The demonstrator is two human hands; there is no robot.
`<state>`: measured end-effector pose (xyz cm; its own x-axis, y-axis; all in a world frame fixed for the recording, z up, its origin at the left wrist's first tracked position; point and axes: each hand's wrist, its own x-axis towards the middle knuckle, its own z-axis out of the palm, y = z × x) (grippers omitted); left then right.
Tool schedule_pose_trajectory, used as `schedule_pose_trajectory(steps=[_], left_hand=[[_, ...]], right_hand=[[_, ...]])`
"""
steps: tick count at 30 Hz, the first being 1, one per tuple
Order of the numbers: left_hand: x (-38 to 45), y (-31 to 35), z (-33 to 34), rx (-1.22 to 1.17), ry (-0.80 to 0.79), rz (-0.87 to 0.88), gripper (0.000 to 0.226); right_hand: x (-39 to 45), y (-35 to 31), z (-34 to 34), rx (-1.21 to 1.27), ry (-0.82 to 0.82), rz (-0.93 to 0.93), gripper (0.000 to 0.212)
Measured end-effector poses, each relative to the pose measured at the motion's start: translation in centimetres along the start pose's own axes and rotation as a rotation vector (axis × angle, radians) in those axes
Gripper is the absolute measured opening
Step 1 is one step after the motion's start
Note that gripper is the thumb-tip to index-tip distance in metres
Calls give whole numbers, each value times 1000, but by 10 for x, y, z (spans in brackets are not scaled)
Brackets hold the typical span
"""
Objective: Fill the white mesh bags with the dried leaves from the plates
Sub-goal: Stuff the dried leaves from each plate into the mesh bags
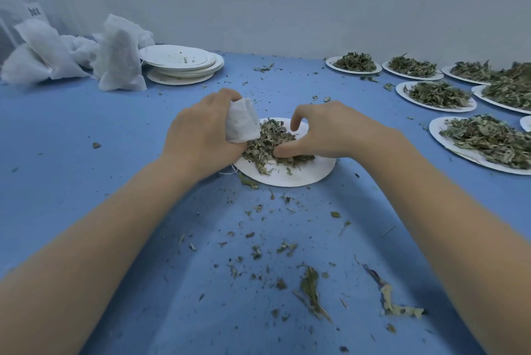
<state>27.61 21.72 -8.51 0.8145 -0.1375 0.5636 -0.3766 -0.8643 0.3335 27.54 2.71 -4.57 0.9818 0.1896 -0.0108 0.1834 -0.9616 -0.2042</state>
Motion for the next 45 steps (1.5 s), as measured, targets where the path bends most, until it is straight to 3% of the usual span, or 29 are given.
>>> schedule_pose_trajectory(steps=[8, 16, 25, 28, 34, 45], left_hand=[[-1, 0, 1, -8, -1, 16, 47], [0, 1, 1, 11, 2, 30, 46], [0, 9, 2, 48, 25, 121, 50], [0, 13, 2, 22, 26, 98, 47], [2, 10, -1, -48, 19, 27, 41], [2, 13, 0, -158, 15, 25, 45]], right_hand=[[0, -6, -1, 166, 65, -52, 15], [-11, 0, -30, 365, 261, -208, 19], [-10, -20, -16, 239, 249, -380, 18], [-9, -30, -9, 385, 310, -358, 14], [-17, -27, -15, 646, 62, -409, 27], [-10, -40, 3, 813, 450, -182, 11]])
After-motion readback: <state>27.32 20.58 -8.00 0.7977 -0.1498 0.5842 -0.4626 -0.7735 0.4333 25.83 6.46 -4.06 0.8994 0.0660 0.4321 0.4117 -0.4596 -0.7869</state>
